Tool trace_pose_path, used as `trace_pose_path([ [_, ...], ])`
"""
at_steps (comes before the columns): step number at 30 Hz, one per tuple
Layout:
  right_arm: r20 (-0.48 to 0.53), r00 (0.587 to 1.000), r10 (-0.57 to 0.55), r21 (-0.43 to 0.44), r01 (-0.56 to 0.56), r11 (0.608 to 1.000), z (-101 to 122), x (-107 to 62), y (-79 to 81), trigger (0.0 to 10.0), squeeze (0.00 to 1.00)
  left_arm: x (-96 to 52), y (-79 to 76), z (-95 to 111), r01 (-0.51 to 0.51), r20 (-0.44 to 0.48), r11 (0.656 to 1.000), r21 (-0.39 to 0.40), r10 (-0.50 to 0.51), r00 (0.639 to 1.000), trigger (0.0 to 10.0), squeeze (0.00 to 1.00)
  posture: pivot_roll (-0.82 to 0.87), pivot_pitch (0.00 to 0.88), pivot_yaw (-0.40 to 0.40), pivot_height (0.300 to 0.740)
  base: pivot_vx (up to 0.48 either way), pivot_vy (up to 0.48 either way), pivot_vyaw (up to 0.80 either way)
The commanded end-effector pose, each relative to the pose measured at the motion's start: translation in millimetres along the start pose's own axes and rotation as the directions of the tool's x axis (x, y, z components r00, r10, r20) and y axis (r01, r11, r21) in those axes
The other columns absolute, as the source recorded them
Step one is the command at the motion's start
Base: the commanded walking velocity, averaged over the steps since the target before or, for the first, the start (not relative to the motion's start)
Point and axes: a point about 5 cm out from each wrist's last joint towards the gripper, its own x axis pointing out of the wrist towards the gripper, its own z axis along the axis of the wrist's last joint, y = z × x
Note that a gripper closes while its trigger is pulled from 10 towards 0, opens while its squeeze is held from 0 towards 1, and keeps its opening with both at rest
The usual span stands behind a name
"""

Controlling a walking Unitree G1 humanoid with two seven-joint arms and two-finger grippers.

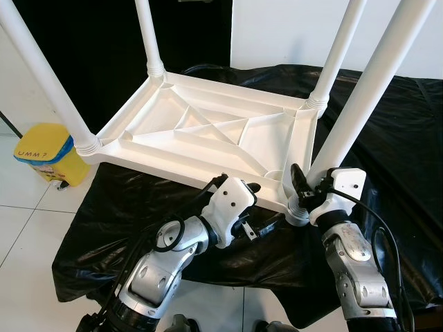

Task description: Building children table

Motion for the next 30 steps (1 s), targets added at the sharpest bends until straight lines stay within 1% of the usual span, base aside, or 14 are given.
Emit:
trace_pose_path([
  [1, -0.142, 0.990, -0.011, 0.011, 0.013, 1.000, -28.6, -9.1, -1.8, 10.0, 0.00, 1.4, -3.5, 1.5, 0.045, -0.002, 0.999, 0.005, -0.045, 0.999, 10.0, 0.00, -0.11, 0.128, 0.024, 0.740, 0.000, 0.000, 0.00],
  [5, -0.137, 0.990, -0.006, 0.012, 0.008, 1.000, -28.8, -9.3, -0.5, 10.0, 0.00, 1.6, -3.8, 1.8, 0.046, -0.002, 0.999, 0.006, -0.046, 0.999, 10.0, 0.00, -0.11, 0.125, 0.025, 0.740, 0.000, 0.000, 0.00],
  [7, -0.122, 0.992, 0.024, -0.012, -0.026, 1.000, -29.3, -12.3, 3.5, 10.0, 0.00, 1.4, -4.3, 2.2, 0.047, -0.002, 0.999, 0.007, -0.047, 0.999, 10.0, 0.00, -0.11, 0.125, 0.027, 0.740, 0.000, 0.000, 0.00],
  [10, -0.122, 0.992, 0.024, -0.012, -0.026, 1.000, -29.3, -12.3, 3.5, 10.0, 0.00, 1.4, -4.3, 2.2, 0.047, -0.002, 0.999, 0.007, -0.047, 0.999, 10.0, 0.00, -0.11, 0.125, 0.027, 0.740, 0.000, 0.000, 0.00],
  [11, -0.109, 0.993, 0.047, -0.030, -0.051, 0.998, -29.4, -15.1, 6.0, 10.0, 0.00, 0.9, -4.3, 2.3, 0.047, -0.003, 0.999, 0.009, -0.047, 0.999, 10.0, 0.00, -0.10, 0.124, 0.030, 0.740, 0.000, 0.000, 0.00],
  [12, -0.109, 0.993, 0.047, -0.030, -0.051, 0.998, -29.4, -15.1, 6.0, 10.0, 0.00, 0.9, -4.3, 2.3, 0.047, -0.003, 0.999, 0.009, -0.047, 0.999, 10.0, 0.00, -0.10, 0.124, 0.030, 0.740, 0.000, 0.000, 0.00],
  [13, -0.094, 0.993, 0.074, -0.054, -0.080, 0.995, -29.6, -18.5, 8.7, 10.0, 0.00, 0.6, -3.9, 2.4, 0.047, -0.004, 0.999, 0.012, -0.047, 0.999, 10.0, 0.00, -0.10, 0.122, 0.036, 0.740, 0.000, 0.000, 0.00],
  [14, -0.094, 0.993, 0.074, -0.054, -0.080, 0.995, -29.6, -18.5, 8.7, 10.0, 0.00, 0.6, -3.9, 2.4, 0.047, -0.004, 0.999, 0.012, -0.047, 0.999, 10.0, 0.00, -0.10, 0.122, 0.036, 0.740, 0.000, 0.000, 0.00],
  [15, -0.077, 0.992, 0.100, -0.090, -0.107, 0.990, -29.5, -21.2, 10.6, 10.0, 0.00, 0.5, -3.4, 3.0, 0.047, -0.003, 0.999, 0.014, -0.047, 0.999, 10.0, 0.00, -0.10, 0.121, 0.038, 0.740, 0.000, 0.000, 0.00],
  [16, -0.077, 0.992, 0.100, -0.090, -0.107, 0.990, -29.5, -21.2, 10.6, 10.0, 0.00, 0.5, -3.4, 3.0, 0.047, -0.003, 0.999, 0.014, -0.047, 0.999, 10.0, 0.00, -0.10, 0.121, 0.038, 0.740, 0.000, 0.000, 0.00],
  [18, -0.059, 0.990, 0.131, -0.145, -0.139, 0.980, -29.7, -24.0, 12.4, 10.0, 0.00, 0.6, -2.5, 3.7, 0.048, -0.003, 0.999, 0.016, -0.048, 0.999, 10.0, 0.00, -0.11, 0.120, 0.043, 0.740, 0.000, 0.000, 0.00],
  [19, -0.059, 0.990, 0.131, -0.145, -0.139, 0.980, -29.7, -24.0, 12.4, 10.0, 0.00, 0.6, -2.5, 3.7, 0.048, -0.003, 0.999, 0.016, -0.048, 0.999, 10.0, 0.00, -0.11, 0.120, 0.043, 0.740, 0.000, 0.000, 0.00],
  [21, -0.055, 0.987, 0.152, -0.183, -0.160, 0.970, -30.9, -25.9, 13.0, 10.0, 0.00, 0.9, -2.3, 4.2, 0.051, -0.002, 0.999, 0.018, -0.051, 0.999, 10.0, 0.00, -0.11, 0.120, 0.047, 0.740, 0.000, 0.000, 0.00],
  [30, -0.056, 0.976, 0.211, -0.247, -0.219, 0.944, -36.1, -31.9, 14.0, 10.0, 0.00, 0.4, -1.6, 4.5, 0.060, -0.004, 0.998, 0.023, -0.060, 0.998, 10.0, 0.00, -0.11, 0.118, 0.061, 0.740, 0.000, 0.000, 0.00],
])
